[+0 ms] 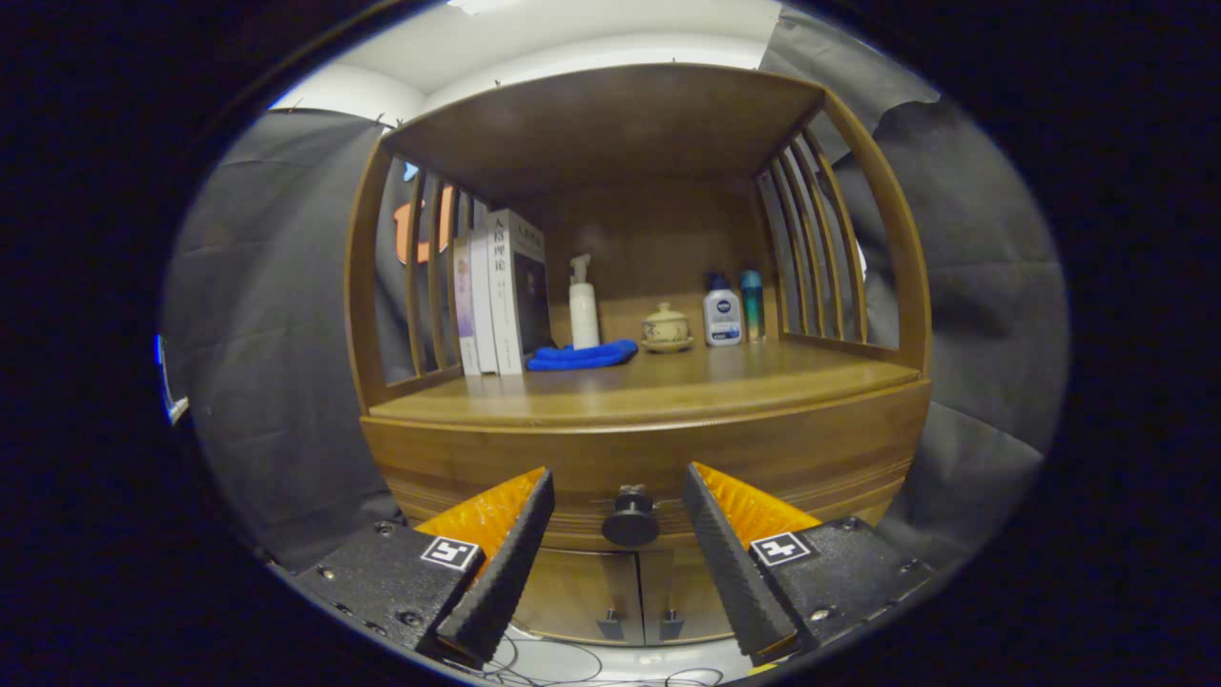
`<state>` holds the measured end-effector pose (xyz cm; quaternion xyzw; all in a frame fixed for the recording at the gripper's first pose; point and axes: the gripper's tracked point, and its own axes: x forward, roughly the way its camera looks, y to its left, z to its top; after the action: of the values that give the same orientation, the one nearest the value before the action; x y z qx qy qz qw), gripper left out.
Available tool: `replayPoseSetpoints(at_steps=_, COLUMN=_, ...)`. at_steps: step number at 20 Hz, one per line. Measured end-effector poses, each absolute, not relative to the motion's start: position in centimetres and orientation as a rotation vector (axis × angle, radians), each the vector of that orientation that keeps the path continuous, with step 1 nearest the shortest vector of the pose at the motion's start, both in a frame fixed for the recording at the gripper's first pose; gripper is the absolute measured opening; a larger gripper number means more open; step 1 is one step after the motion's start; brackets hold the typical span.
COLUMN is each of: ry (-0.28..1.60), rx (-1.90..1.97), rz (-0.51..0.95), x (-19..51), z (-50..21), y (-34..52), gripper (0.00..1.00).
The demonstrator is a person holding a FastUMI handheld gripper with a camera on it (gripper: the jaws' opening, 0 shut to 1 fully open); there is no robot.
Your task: Pull open the drawer, take out the items inside it, and place them on the countertop above the cabinet.
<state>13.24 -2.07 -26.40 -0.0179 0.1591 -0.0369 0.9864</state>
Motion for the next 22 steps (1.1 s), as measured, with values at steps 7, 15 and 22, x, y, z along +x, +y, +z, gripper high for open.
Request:
replayPoseSetpoints(at_steps=7, ry=0.340, rx=0.026, rz=-0.090, x=15.3, z=-30.1, y=-2.7, gripper=0.71)
replayPoseSetpoints(at_steps=15, ry=0.353, rx=-0.019, rz=-0.115, x=16.8, z=-32.3, y=-2.9, gripper=0.52)
replayPoseSetpoints(at_steps=22, ry=0.364, rx=-0.005, rz=-0.128, x=16.5, z=-32.1, y=-2.7, gripper=0.40)
